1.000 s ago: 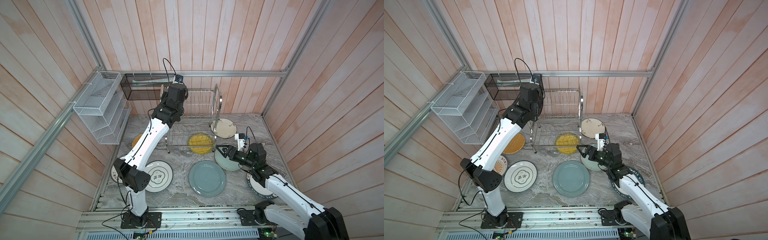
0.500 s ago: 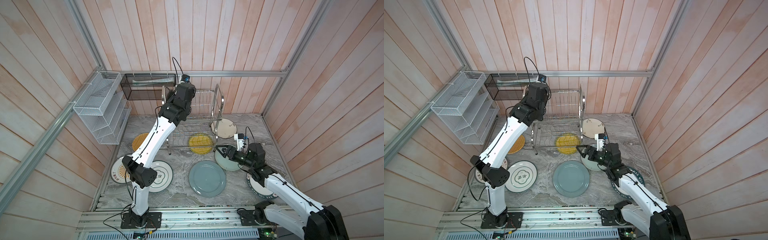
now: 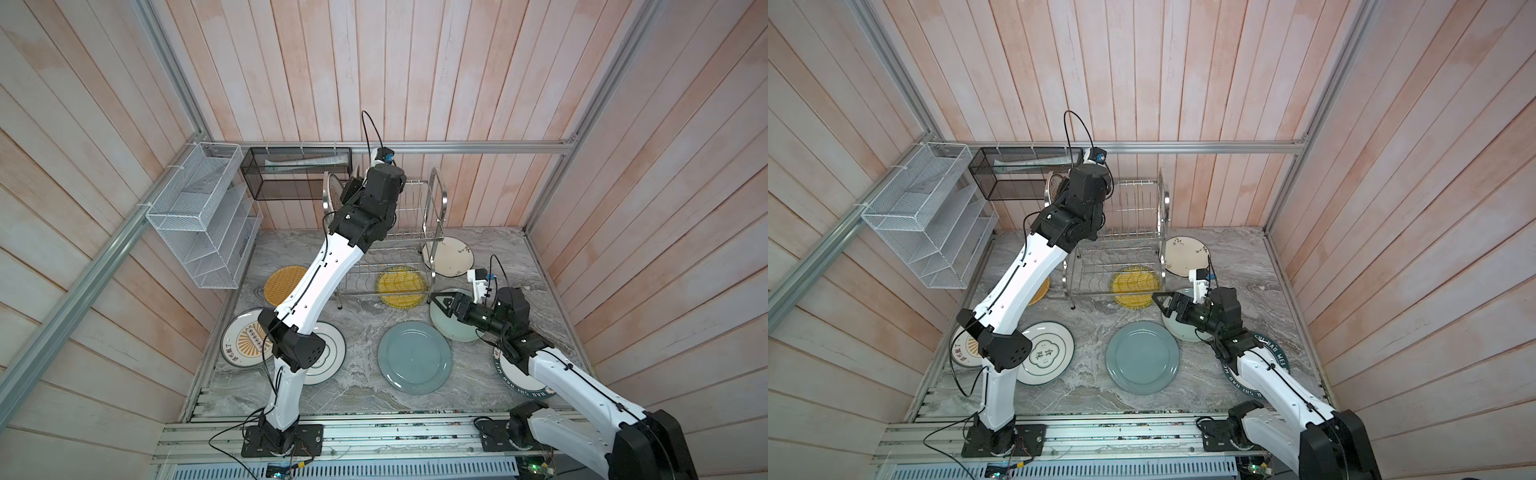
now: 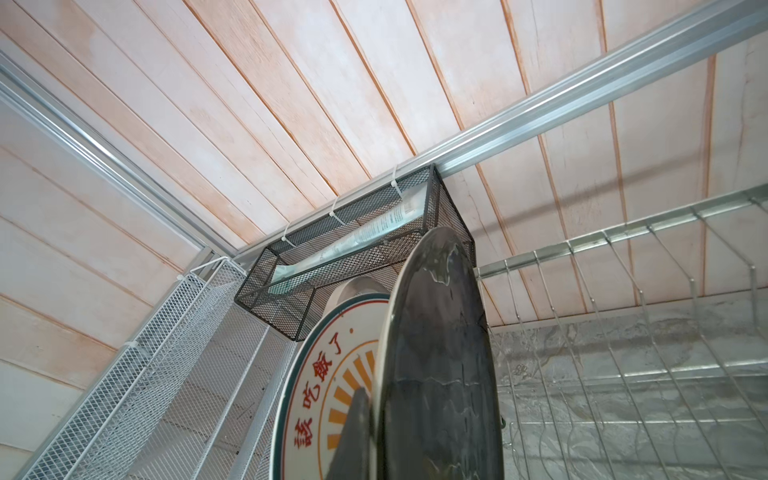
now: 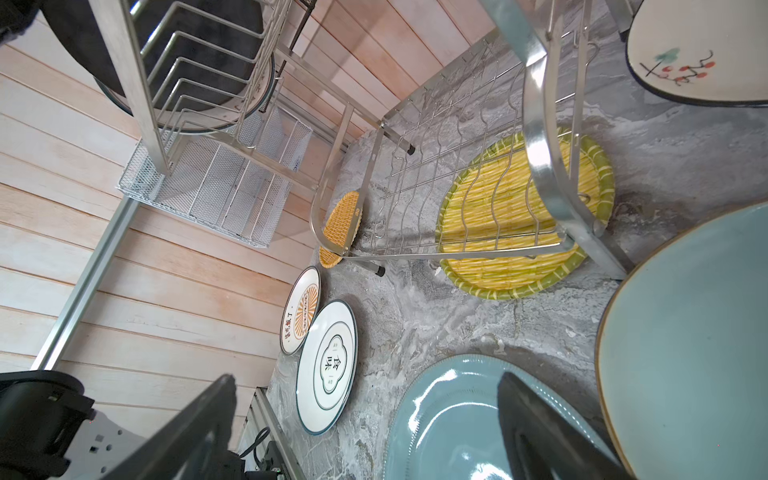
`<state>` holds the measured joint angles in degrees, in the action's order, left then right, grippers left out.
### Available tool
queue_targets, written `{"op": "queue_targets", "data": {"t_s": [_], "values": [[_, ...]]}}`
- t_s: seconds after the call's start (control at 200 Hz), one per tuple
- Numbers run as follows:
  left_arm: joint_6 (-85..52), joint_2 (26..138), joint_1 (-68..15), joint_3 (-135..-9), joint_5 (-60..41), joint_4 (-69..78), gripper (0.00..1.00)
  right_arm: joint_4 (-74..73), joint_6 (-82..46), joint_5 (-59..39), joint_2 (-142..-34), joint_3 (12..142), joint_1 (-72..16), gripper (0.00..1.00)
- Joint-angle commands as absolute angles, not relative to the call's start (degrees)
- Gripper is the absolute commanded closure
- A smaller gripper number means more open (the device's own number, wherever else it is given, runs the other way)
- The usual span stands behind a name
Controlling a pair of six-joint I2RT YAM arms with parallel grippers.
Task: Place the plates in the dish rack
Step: 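Lower the black plate into the rack slot beside the sunburst plate with the left gripper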
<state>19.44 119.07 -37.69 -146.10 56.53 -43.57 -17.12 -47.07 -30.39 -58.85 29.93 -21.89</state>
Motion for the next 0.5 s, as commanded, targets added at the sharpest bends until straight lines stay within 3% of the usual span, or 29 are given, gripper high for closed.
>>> {"op": "queue_targets", "data": {"t_s": [0.0, 0.37, 0.495], "values": [[20.3, 118.9, -39.6, -149.9, 58.2, -37.3, 1.0, -17.6, -46.7, -31.4, -58.3, 29.3, -22.2, 0.02], [15.6, 118.4, -39.8, -149.0, 60.4, -39.5, 1.0, -17.1, -45.9, -31.1, -57.4, 28.5, -22.1, 0.02], [21.0, 116.2, -40.2, -145.7, 65.2, -31.3, 1.0, -17.3, -45.7, -31.6, -57.9, 28.7, -22.1, 0.02]]}}
